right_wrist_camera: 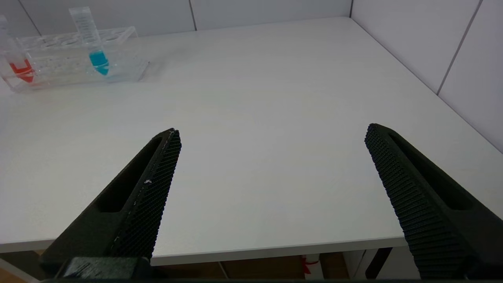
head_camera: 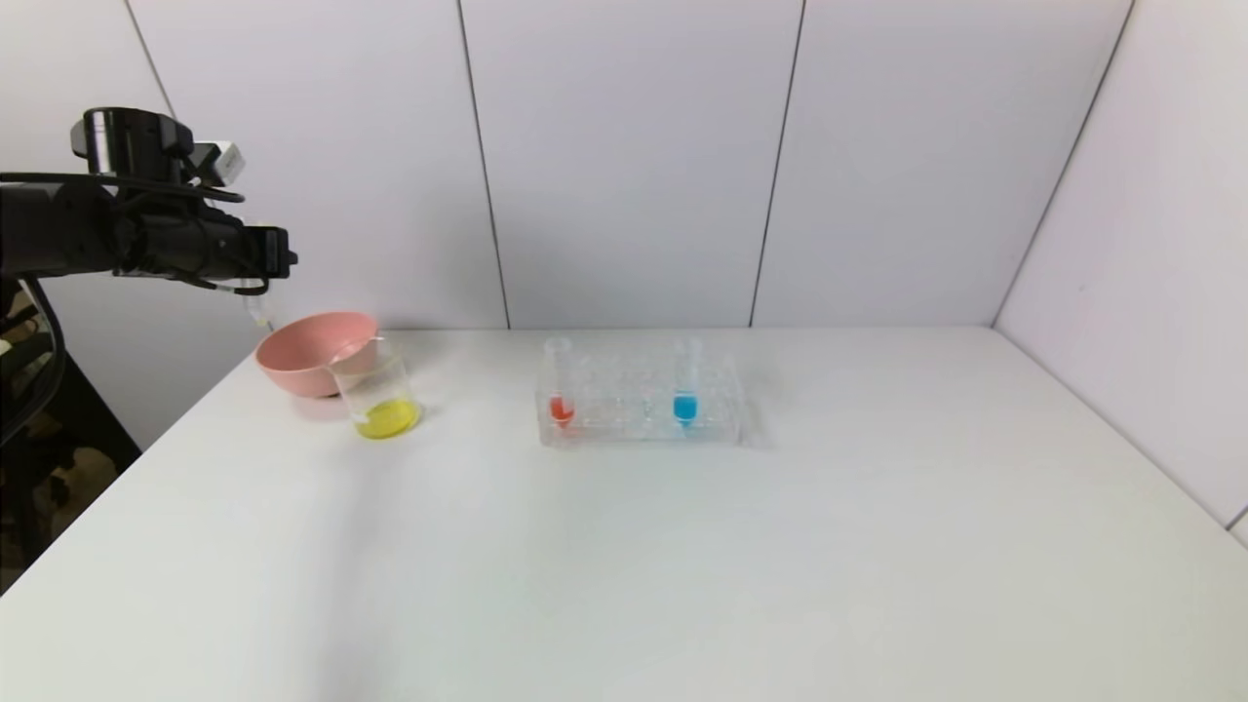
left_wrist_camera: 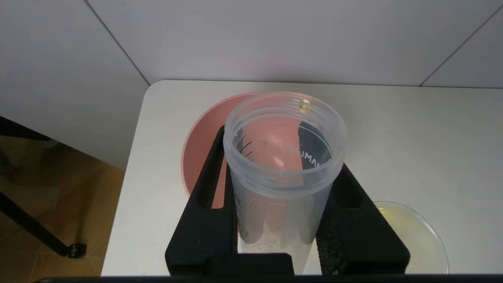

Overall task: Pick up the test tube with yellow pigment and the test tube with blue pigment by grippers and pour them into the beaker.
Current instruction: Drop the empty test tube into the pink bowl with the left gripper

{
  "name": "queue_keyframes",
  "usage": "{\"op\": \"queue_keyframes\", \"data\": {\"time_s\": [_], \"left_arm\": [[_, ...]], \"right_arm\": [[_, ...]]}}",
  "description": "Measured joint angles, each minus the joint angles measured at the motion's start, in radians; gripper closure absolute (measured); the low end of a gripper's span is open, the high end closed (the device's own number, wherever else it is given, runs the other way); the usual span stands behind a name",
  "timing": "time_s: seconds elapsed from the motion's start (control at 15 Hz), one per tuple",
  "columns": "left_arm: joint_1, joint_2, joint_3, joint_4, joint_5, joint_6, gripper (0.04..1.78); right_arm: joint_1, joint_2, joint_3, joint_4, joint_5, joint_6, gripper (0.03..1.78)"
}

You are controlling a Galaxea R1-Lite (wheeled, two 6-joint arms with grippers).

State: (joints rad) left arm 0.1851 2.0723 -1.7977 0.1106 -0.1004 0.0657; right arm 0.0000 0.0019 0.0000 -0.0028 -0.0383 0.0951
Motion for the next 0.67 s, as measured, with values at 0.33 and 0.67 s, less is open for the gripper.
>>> {"op": "queue_keyframes", "data": {"time_s": [0.33,0.67], "left_arm": [[0.015,0.054,0.003,-0.047,-0.003,0.008,1.27],[0.017,0.108,0.007,-0.080,-0.004,0.012,1.27]], "right_arm": [[0.000,0.000,0.000,0.000,0.000,0.001,0.10],[0.000,0.000,0.000,0.000,0.000,0.001,0.10]]}}
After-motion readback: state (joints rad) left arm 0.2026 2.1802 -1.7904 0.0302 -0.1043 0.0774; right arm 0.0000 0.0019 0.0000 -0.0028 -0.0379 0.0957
